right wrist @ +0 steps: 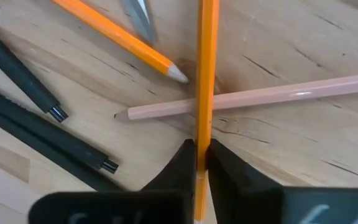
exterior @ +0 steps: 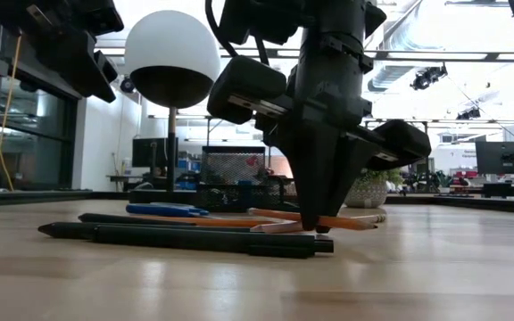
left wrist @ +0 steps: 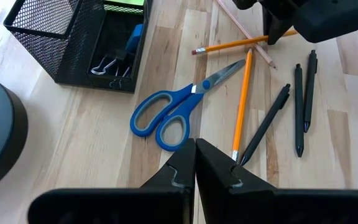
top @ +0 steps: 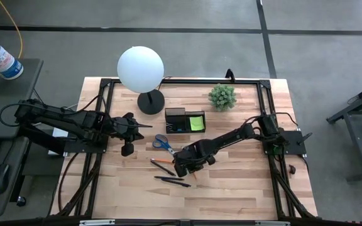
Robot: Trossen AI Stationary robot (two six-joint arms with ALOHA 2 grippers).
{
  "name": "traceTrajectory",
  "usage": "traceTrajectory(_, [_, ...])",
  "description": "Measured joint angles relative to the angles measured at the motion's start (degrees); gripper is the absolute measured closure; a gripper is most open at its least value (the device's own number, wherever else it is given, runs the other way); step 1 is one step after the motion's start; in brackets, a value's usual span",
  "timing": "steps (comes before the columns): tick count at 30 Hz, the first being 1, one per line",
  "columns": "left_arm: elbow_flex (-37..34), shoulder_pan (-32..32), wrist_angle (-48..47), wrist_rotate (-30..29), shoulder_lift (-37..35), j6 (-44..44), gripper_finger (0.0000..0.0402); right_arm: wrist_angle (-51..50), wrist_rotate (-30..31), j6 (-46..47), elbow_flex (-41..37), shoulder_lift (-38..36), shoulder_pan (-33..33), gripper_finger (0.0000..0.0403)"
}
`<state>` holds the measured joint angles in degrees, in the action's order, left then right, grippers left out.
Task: Pick and place office supplies into organizer
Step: Put the right orange pencil into the desk organizer
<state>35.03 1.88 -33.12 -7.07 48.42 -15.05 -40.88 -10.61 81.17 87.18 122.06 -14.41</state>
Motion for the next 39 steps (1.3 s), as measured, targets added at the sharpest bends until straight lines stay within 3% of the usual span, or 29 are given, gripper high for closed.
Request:
traceTrajectory(10, [0.02,0.01,-0.02,-0.02,0.00,0.00,0.0401,-2.37,-0.02,-1.60,2.00,0.04,-0.30,0.0394])
traceTrajectory(23, [0.01,0.00,-0.02,0.00,0.00,0.22,0.0401,-19.46,2.27,-10.08,14.26,0.07,0.21,0.0392])
traceTrajectory(39, [0.00,-0.01,-3.70,0.00,-0.02,-0.11,0.0401,-41.98,9.88,-26.12,34.39,0.07,11.85,0.0397])
